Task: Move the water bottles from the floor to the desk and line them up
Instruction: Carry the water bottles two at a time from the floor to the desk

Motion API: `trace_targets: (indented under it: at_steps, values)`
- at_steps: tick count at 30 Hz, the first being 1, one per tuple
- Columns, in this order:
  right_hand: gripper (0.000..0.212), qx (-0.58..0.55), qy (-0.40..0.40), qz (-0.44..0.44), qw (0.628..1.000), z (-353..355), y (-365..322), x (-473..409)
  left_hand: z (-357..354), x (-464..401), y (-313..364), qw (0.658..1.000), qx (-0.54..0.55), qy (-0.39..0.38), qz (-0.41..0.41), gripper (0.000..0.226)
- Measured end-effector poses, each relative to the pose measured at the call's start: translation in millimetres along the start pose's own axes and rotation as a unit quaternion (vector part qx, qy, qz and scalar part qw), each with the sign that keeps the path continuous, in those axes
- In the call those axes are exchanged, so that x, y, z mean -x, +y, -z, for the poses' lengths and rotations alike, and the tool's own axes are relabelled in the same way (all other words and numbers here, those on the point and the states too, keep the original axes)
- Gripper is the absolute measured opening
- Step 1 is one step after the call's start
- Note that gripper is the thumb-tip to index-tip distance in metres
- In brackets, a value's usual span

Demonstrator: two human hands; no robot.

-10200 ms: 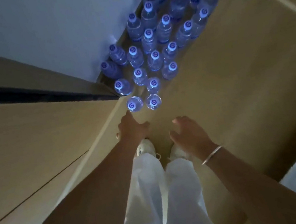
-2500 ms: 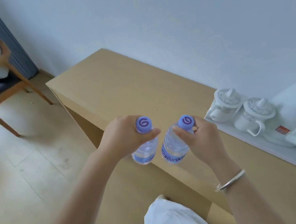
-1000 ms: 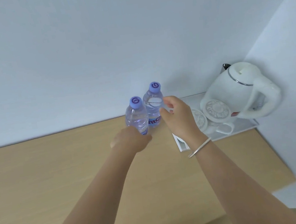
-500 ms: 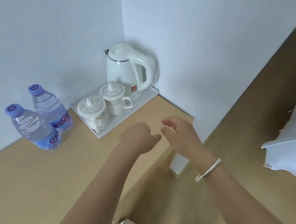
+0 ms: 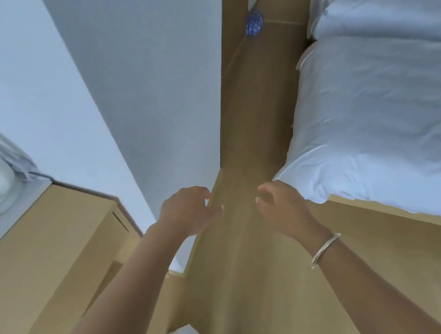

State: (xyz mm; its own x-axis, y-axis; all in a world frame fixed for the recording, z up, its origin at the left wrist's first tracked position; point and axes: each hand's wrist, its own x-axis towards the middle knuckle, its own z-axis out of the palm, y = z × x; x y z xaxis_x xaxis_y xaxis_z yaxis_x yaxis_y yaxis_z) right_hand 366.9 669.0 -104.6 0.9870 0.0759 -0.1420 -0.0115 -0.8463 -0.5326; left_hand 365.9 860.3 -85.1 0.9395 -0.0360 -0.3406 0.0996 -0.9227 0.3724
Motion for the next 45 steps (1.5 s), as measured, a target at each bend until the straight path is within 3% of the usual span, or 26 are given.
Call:
trace_targets:
  at_steps: [9,23,33,45]
  values:
    - [0.033,-0.002,0.046,-0.060,0.997,44.6,66.6,-80.1,12.6,-117.0,74.2,0.995,-0.052,0.022,-0.079,0.036]
    - [0.041,0.035,0.087,-0.066,0.993,128.4,90.0,-320.3,100.3,-373.0,159.6,0.982,-0.079,0.047,-0.166,0.045]
    - [0.041,0.041,0.081,-0.072,0.993,165.6,146.9,-477.0,114.5,-535.7,215.3,0.983,-0.070,0.035,-0.168,0.045]
    - [0.041,0.041,0.054,-0.055,0.996,275.5,248.4,-703.1,145.3,-758.5,346.2,0.992,-0.039,0.035,-0.115,0.042]
